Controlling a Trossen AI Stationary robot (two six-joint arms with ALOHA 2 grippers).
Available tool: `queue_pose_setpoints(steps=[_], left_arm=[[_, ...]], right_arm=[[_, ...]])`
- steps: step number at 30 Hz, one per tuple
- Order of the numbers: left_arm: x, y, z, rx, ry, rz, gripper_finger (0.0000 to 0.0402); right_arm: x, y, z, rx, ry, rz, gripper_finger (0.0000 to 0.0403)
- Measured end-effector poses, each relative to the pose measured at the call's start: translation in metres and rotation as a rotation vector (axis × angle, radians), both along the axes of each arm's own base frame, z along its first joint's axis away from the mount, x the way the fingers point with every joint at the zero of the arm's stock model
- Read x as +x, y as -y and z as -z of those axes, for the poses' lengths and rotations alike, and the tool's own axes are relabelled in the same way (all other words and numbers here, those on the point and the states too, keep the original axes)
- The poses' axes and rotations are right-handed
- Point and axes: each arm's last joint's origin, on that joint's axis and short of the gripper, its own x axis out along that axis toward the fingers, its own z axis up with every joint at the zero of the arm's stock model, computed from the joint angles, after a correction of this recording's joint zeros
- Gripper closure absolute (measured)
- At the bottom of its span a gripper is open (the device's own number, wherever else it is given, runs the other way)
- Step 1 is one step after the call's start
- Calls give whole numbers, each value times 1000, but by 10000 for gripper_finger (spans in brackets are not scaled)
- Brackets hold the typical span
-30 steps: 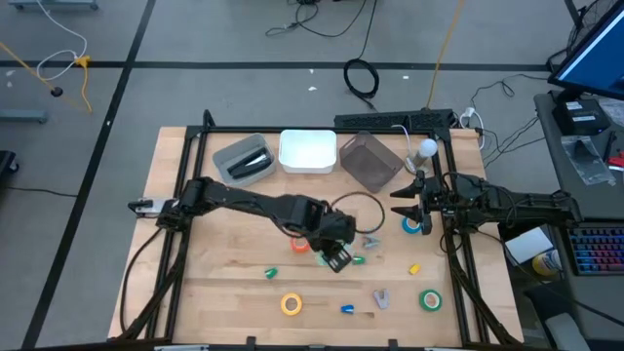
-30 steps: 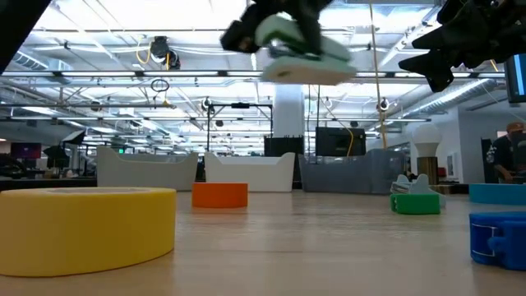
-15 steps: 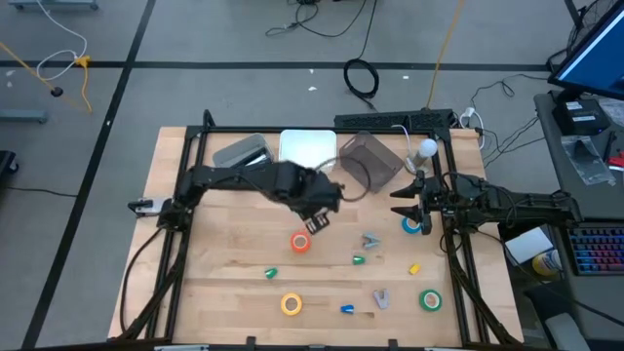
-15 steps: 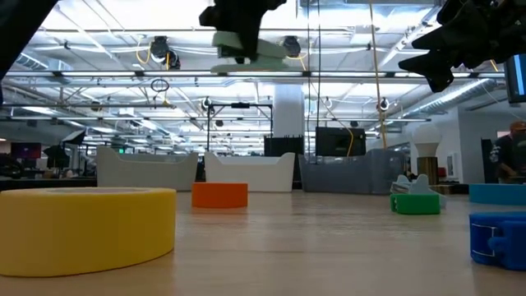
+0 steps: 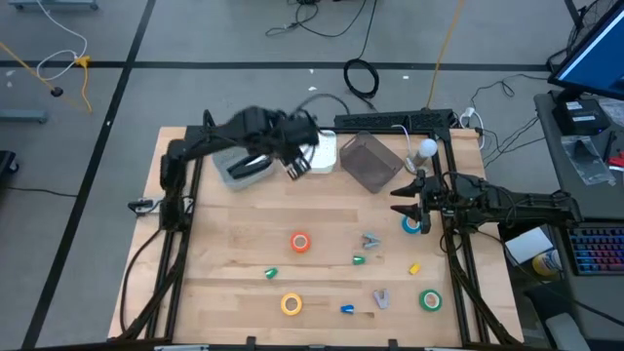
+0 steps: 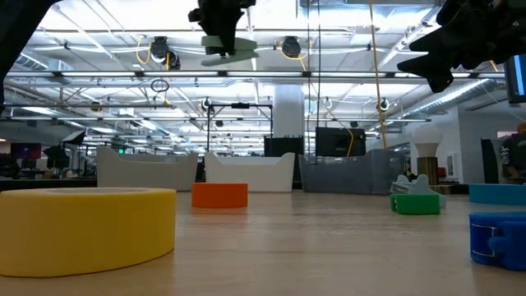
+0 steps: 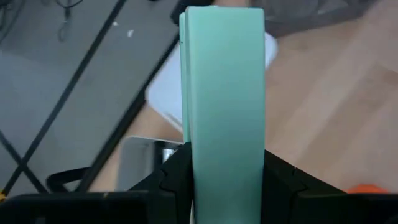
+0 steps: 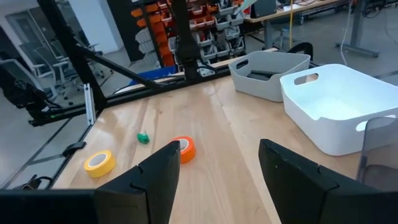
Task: Pick and place Stapler, Stapler remover, tape
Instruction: Put the light green stapler into the gray bin
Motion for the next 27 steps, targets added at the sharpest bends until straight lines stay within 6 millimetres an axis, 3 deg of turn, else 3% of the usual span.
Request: queue_pose_setpoints(steps=[6, 16, 23, 27], left_arm=[[-26, -35, -16, 35, 8, -46, 275], [-66, -75, -35, 80, 17, -139, 275], [-74, -88, -34, 50, 18, -145, 275], [-72, -91, -19, 17, -41, -141, 275]], right_arm=[[0, 0, 0, -3, 0, -1, 193], [0, 0, 0, -3, 0, 0, 193], [0, 0, 0, -3, 0, 0, 193], [0, 0, 0, -4, 0, 0, 193]])
